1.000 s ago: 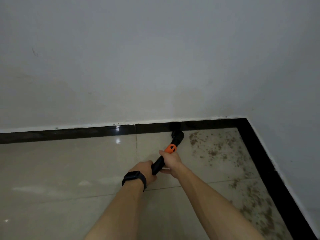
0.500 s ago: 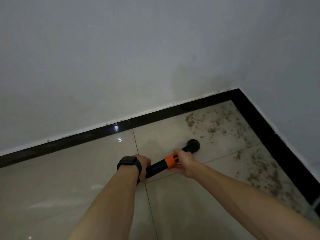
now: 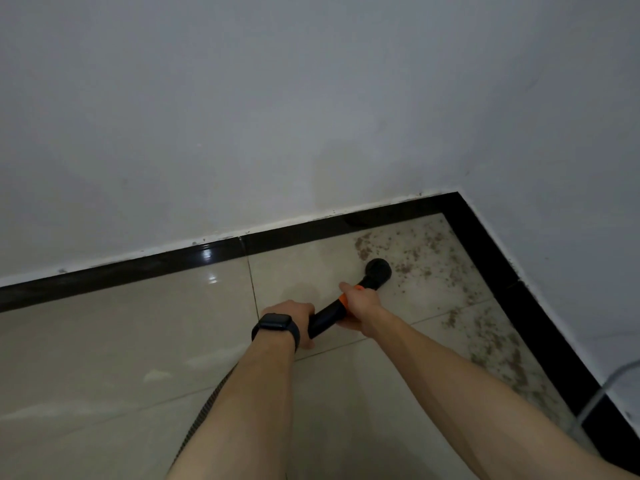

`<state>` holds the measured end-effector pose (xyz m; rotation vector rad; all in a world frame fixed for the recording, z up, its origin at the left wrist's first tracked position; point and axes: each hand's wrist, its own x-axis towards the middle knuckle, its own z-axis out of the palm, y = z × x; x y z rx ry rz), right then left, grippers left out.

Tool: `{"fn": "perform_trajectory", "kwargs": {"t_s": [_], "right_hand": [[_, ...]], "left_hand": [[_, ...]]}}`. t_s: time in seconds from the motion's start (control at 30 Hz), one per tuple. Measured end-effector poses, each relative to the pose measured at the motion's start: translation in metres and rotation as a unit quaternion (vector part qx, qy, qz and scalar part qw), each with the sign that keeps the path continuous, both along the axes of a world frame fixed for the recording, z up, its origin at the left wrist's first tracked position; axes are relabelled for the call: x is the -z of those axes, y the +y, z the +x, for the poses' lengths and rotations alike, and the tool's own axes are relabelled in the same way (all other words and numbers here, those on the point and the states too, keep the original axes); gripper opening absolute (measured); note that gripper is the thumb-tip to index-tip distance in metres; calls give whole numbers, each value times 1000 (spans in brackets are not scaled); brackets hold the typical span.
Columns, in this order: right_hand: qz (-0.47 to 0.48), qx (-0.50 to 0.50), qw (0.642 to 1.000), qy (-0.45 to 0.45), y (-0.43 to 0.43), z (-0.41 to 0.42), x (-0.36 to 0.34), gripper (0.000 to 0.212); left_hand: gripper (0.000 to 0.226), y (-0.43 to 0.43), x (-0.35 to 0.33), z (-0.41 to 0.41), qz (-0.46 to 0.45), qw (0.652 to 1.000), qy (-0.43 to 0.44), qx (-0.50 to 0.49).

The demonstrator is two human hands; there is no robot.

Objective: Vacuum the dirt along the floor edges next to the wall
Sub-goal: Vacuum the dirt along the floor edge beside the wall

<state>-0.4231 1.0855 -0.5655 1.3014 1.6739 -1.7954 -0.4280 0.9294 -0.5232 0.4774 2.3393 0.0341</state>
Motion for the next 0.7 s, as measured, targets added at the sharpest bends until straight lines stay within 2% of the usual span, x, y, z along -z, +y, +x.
{"fn": "perform_trajectory", "kwargs": {"t_s": [0.2,0.37,0.6,0.7], "right_hand": [[-5,-23,1000,11,-10,-2,4,25],[-19,-11,1000,15,-23,-10,7,37],[-35,-10,999,14,-23,-18,14,27],[-23,-9,1000,19,-24,-24,19,36]], "left_hand": [[49,-6,3,-3,23,999,-9,-33],[48,-16,7,-9,38,998,-7,-59],[45,-22,21,-3,51,996,4,-69],[43,-21,32,3,59,995,20,-77]]}}
